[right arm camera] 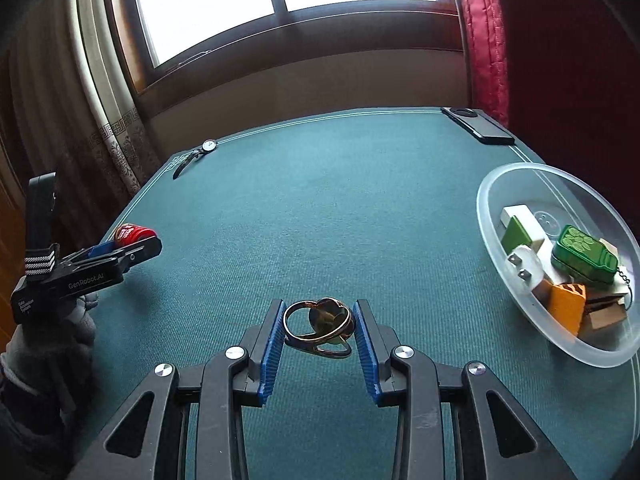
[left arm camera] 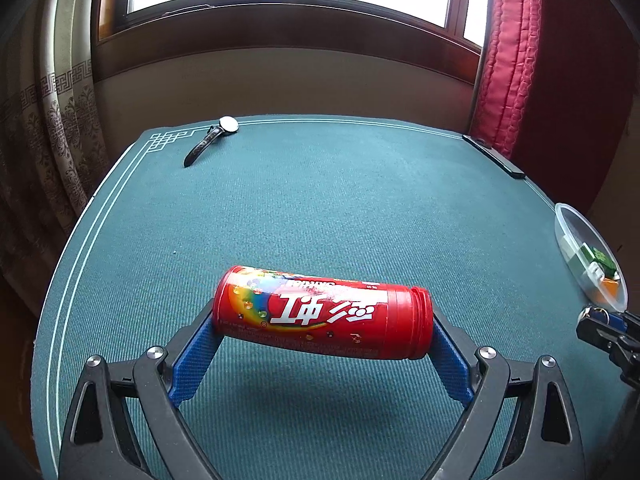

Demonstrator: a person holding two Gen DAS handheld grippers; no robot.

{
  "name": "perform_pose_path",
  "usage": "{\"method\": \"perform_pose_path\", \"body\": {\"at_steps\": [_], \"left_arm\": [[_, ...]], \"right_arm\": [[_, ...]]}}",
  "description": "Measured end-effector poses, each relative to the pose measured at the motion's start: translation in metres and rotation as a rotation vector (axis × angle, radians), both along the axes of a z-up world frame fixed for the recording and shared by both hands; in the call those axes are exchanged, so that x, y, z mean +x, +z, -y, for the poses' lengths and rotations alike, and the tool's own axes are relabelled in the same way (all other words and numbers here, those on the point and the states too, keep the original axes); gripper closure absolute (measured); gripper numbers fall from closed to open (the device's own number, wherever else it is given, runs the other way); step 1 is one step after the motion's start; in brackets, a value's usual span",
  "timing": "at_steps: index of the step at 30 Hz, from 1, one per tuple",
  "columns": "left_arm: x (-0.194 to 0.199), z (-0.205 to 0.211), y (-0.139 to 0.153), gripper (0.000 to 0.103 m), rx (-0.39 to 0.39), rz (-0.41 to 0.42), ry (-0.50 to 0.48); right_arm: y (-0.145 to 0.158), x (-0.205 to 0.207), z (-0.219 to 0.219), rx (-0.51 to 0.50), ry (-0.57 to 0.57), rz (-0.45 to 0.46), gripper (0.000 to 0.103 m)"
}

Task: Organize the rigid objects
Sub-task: 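Carry the gold ring into the bowl and open the right tool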

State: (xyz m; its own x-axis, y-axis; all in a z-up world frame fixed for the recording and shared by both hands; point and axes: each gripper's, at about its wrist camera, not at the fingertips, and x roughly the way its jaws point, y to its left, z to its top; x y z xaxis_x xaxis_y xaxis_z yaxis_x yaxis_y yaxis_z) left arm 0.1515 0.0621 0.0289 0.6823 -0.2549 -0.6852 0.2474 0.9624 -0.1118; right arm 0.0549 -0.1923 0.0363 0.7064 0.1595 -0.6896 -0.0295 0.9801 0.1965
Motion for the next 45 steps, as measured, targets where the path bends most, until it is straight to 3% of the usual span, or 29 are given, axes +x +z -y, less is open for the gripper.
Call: {"method": "perform_pose_path", "body": {"at_steps": [21, 37, 39, 41, 45], "left_arm": [[-0.038, 0.068, 0.016, 0.009, -0.032, 0.0, -0.11], [-0.056, 0.121, 0.028, 0.009, -0.008, 0.012, -0.19], [-0.058, 0.127, 0.029, 0.009, -0.004, 0.013, -0.2], [-0.059, 0.134, 0.03, 0.009, 0.0, 0.013, -0.209], [-0.062, 0.147, 0.031, 0.009, 0.006, 0.012, -0.228]], "right_arm": [[0.025, -0.032, 0.109, 0.037, -0.282, 0.096, 0.066], [0.012, -0.033, 0.154, 0.038, -0.348, 0.088, 0.066], [0.01, -0.033, 0.159, 0.039, -0.35, 0.084, 0.062], [0.009, -0.035, 0.164, 0.043, -0.359, 0.088, 0.046], [0.01, -0.045, 0.173, 0.042, -0.381, 0.105, 0.045]]}}
